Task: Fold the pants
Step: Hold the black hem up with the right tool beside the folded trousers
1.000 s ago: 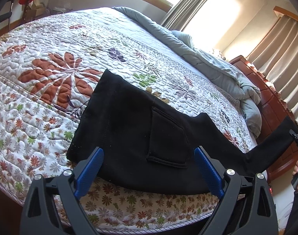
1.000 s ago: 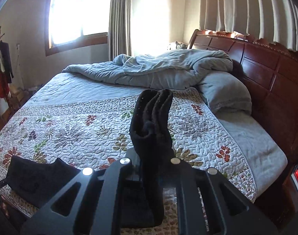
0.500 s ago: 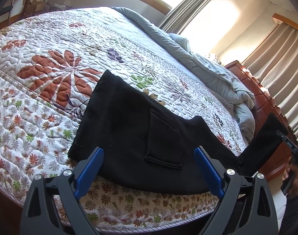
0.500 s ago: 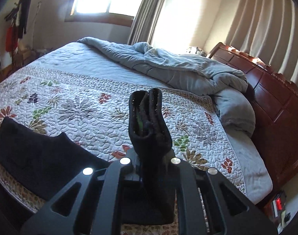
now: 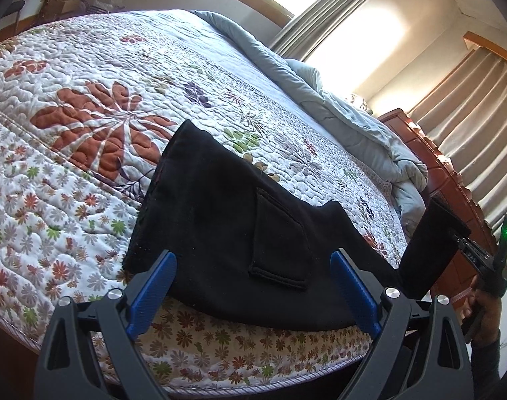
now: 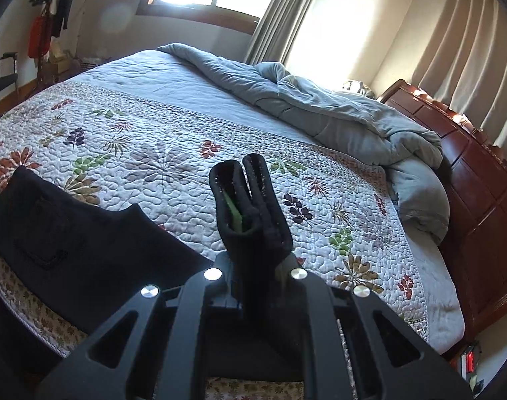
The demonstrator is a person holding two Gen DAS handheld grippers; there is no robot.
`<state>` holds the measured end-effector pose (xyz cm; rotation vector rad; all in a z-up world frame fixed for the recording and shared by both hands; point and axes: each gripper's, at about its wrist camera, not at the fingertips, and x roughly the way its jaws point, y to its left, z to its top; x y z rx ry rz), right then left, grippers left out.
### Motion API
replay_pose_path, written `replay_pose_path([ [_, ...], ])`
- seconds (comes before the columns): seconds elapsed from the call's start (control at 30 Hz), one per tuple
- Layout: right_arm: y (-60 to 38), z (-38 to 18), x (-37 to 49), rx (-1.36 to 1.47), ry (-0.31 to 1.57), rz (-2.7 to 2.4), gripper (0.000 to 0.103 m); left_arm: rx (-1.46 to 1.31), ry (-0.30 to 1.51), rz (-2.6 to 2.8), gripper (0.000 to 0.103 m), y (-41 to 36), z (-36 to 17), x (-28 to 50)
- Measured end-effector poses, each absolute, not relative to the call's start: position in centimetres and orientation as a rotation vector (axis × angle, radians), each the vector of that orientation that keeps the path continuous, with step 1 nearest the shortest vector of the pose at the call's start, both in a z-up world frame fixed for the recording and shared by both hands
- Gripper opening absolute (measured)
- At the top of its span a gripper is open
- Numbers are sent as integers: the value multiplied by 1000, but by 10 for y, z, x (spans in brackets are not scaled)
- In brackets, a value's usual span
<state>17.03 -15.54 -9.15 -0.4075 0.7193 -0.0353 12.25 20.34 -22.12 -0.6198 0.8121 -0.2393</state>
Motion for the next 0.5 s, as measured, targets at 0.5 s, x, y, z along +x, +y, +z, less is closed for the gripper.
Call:
replay_pose_path([
  [0.5,-130,-121,173,-507,736,13,9,-622,821,-234,94,200,-222,125],
])
